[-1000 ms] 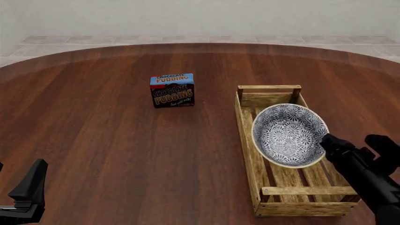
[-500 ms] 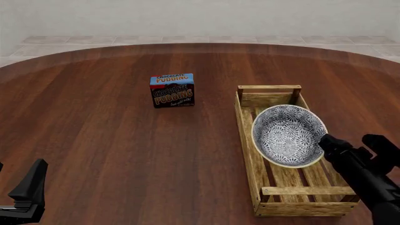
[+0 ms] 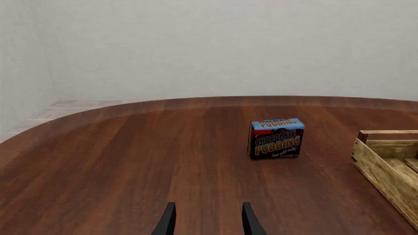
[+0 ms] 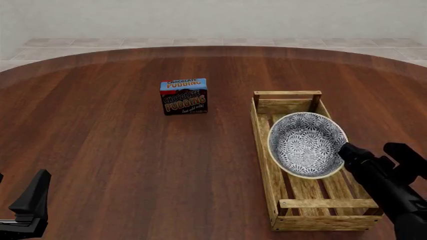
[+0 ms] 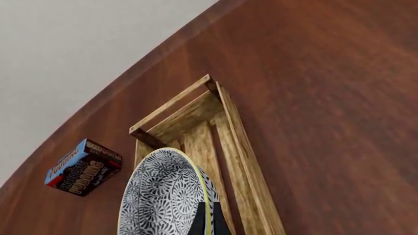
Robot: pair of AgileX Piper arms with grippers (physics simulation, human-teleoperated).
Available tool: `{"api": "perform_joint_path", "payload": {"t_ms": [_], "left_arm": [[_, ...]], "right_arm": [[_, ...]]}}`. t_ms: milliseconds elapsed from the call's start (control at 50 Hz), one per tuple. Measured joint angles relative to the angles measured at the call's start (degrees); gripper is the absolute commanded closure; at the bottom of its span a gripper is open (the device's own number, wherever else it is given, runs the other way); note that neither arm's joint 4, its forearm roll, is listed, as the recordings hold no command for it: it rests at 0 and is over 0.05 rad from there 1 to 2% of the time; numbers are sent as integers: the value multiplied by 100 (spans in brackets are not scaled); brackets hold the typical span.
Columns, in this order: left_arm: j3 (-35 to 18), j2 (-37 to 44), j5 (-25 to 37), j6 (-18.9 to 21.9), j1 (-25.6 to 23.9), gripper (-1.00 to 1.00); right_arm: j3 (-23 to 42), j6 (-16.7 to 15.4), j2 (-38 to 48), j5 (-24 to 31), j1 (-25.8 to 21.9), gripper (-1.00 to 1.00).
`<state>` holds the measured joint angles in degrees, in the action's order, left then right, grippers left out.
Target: Pick up the bowl on the left and put it in the tray.
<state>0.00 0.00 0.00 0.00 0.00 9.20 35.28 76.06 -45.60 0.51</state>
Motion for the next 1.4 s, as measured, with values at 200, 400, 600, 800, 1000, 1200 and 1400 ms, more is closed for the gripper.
{"api": "perform_joint_path", "payload": {"t_ms": [200,400,600,800,1000,1200,1400], "left_arm": [[0,0,0,0,0,-100],[0,0,0,0,0,-100],[0,0,0,0,0,-100],[0,0,0,0,0,-100],[0,0,0,0,0,-100],[0,0,0,0,0,-100],[0,0,0,0,0,-100]], "right_arm": [[20,-29,53,-32,-44,100],[48,-58,240,-157,-49,100],[71,-75,417,-267,-26,100],[76,-85,490,-312,-4,100],[83,-105,501,-310,11,100],[86,-171,404,-235,-29,100],[98,-226,325,-159,-49,100]]}}
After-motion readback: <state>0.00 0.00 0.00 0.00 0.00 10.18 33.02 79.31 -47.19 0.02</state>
